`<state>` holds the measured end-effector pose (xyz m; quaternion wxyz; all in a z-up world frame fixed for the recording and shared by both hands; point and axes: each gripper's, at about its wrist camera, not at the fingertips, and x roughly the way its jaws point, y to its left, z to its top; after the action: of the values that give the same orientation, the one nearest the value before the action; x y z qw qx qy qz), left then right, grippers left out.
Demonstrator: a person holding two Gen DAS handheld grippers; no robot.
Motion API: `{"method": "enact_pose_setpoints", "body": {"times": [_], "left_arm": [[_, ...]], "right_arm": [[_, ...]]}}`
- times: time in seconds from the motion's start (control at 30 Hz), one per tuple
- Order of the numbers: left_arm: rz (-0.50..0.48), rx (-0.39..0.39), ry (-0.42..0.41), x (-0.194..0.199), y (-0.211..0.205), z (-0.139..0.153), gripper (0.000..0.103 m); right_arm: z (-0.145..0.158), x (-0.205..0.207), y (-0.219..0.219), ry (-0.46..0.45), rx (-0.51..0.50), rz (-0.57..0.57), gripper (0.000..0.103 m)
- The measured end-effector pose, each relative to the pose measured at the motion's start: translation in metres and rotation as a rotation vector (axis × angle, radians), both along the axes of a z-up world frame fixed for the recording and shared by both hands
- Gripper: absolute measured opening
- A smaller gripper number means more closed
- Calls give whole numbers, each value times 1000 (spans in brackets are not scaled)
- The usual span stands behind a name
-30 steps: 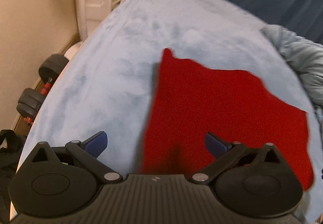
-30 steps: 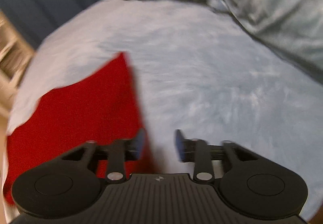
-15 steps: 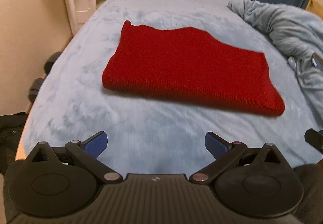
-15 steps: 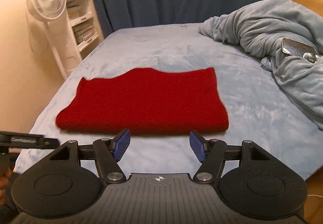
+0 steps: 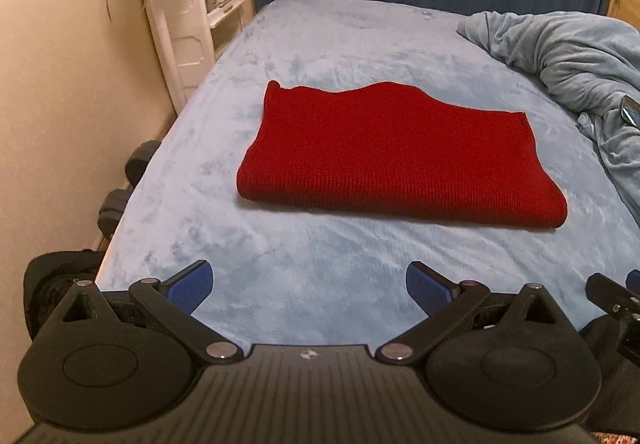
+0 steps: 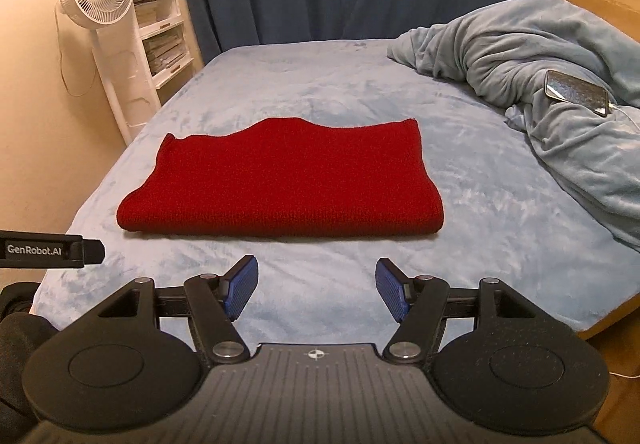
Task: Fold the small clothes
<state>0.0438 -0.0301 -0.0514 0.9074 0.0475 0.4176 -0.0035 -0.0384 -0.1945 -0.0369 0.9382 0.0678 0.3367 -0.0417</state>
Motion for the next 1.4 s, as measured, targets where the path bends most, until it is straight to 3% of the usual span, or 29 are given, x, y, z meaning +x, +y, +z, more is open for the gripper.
{"method": "enact_pose_setpoints", "body": {"times": [0.77, 1.4], "left_arm": [[-21, 1, 42, -1, 0, -5, 103], [1, 16, 97, 24, 0, -21, 103]], "right_arm": [[-4, 2, 7, 33, -33, 2, 67], [-18, 25, 2, 83, -22, -14, 67]]}}
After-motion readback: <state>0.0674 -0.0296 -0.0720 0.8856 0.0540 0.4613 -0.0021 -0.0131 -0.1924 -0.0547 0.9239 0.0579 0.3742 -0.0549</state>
